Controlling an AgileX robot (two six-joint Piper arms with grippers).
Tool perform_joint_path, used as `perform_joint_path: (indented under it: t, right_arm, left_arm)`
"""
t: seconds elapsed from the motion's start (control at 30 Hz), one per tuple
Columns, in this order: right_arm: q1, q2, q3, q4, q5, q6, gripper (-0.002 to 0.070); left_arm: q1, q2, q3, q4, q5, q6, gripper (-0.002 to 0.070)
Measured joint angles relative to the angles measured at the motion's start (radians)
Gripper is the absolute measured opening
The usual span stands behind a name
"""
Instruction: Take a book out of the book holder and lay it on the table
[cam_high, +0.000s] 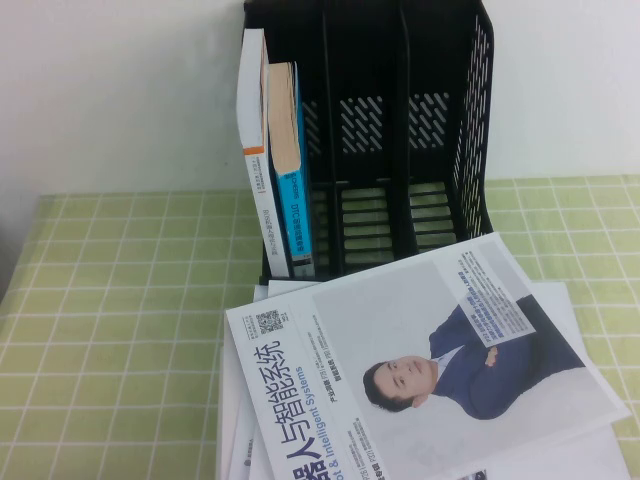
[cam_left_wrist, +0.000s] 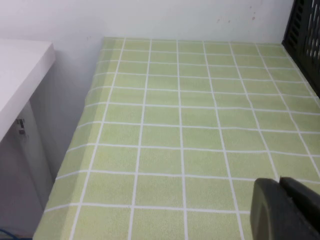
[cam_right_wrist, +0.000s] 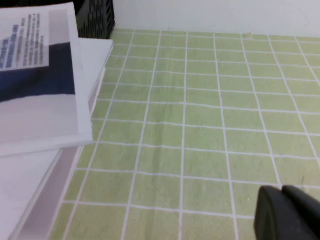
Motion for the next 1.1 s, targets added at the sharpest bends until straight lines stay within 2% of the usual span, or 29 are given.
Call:
perform_joint_path:
  t: [0.9, 1.1]
  right_arm:
    - [0.0, 0.0, 0.0, 0.0, -0.003, 0.0, -0.0002]
    - [0.0, 0.0, 0.003, 0.002, -0.141, 0.011, -0.0002]
  left_arm:
    - [0.0, 0.0, 0.0, 0.002, -0.002, 0.077, -0.0003]
    - [0.0, 0.0, 0.002, -0.053, -0.073, 0.073, -0.0003]
